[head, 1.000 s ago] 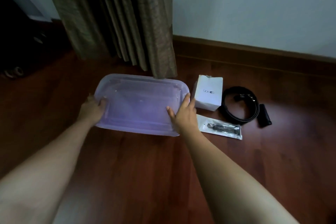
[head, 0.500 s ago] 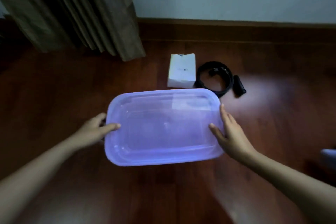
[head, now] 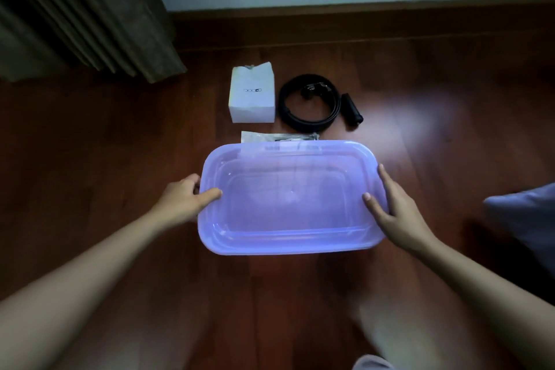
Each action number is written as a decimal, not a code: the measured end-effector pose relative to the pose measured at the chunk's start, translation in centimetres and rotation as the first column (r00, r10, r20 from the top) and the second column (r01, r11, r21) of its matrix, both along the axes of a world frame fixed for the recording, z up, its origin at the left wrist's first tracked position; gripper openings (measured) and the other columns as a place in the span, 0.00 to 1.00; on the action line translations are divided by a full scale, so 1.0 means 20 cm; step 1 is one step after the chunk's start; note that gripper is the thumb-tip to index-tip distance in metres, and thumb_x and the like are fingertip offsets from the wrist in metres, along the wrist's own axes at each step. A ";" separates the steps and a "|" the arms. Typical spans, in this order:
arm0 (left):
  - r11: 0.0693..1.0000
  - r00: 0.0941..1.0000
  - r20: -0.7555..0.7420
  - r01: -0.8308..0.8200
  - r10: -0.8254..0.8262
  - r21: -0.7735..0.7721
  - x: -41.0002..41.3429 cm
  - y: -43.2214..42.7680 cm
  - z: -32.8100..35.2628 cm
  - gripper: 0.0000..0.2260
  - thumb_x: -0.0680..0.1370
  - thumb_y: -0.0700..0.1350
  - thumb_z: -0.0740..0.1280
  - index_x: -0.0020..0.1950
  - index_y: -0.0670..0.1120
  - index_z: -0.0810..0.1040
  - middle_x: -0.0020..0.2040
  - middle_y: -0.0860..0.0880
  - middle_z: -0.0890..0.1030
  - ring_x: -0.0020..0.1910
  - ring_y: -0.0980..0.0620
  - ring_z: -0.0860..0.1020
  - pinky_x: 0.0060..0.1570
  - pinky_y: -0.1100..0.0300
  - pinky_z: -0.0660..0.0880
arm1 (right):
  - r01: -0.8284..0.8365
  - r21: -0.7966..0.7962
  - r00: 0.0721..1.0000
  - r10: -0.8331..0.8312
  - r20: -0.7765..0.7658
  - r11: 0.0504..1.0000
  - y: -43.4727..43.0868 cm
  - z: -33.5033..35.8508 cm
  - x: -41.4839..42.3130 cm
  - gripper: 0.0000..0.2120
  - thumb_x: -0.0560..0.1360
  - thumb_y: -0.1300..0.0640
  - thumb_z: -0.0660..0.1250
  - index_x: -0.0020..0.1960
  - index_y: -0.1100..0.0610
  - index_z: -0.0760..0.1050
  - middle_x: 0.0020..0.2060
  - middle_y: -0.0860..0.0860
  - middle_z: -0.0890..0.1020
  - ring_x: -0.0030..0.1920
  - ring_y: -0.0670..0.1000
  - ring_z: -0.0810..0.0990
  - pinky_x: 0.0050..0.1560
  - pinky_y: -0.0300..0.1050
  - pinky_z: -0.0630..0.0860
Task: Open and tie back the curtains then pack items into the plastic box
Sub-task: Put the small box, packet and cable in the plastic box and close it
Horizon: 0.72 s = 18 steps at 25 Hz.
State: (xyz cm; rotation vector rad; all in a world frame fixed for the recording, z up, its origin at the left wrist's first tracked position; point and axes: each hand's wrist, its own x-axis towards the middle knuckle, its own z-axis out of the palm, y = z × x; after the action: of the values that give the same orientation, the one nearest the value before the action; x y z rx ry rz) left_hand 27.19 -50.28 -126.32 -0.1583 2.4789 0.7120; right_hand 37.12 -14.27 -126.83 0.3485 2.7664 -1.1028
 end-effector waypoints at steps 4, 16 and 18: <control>0.984 0.899 -0.401 0.169 -0.174 -0.050 0.11 0.21 0.07 0.40 0.72 0.63 0.60 0.76 0.43 0.52 0.77 0.43 0.54 0.76 0.47 0.54 0.72 0.58 0.52 | 0.068 -0.364 0.997 -0.079 -0.015 0.929 0.08 -0.11 0.09 0.31 0.75 0.53 0.62 0.74 0.44 0.53 0.69 0.41 0.65 0.70 0.45 0.65 0.70 0.49 0.63; 0.551 0.420 -0.361 0.697 -0.833 -0.460 0.45 0.99 -0.13 0.39 0.68 0.67 0.50 0.69 0.41 0.69 0.66 0.39 0.74 0.64 0.33 0.72 0.55 0.35 0.72 | -0.126 -0.212 0.992 0.121 -0.034 0.969 0.06 -0.34 0.22 0.45 0.67 0.36 0.69 0.72 0.65 0.60 0.70 0.54 0.67 0.69 0.38 0.63 0.64 0.26 0.61; 0.537 0.389 -0.375 0.683 -0.841 -0.495 0.45 1.01 -0.16 0.34 0.72 0.63 0.51 0.68 0.40 0.66 0.65 0.38 0.76 0.62 0.32 0.74 0.52 0.34 0.73 | -0.132 -0.211 0.991 0.125 -0.045 0.969 0.06 -0.37 0.24 0.45 0.69 0.38 0.66 0.71 0.68 0.58 0.70 0.59 0.65 0.69 0.43 0.63 0.65 0.27 0.60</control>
State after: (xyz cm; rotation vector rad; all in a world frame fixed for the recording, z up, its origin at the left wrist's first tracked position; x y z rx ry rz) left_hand 36.14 -30.08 -129.48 1.2770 2.7312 -0.0373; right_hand 41.84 -13.00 -134.25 0.1249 2.6194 -1.3650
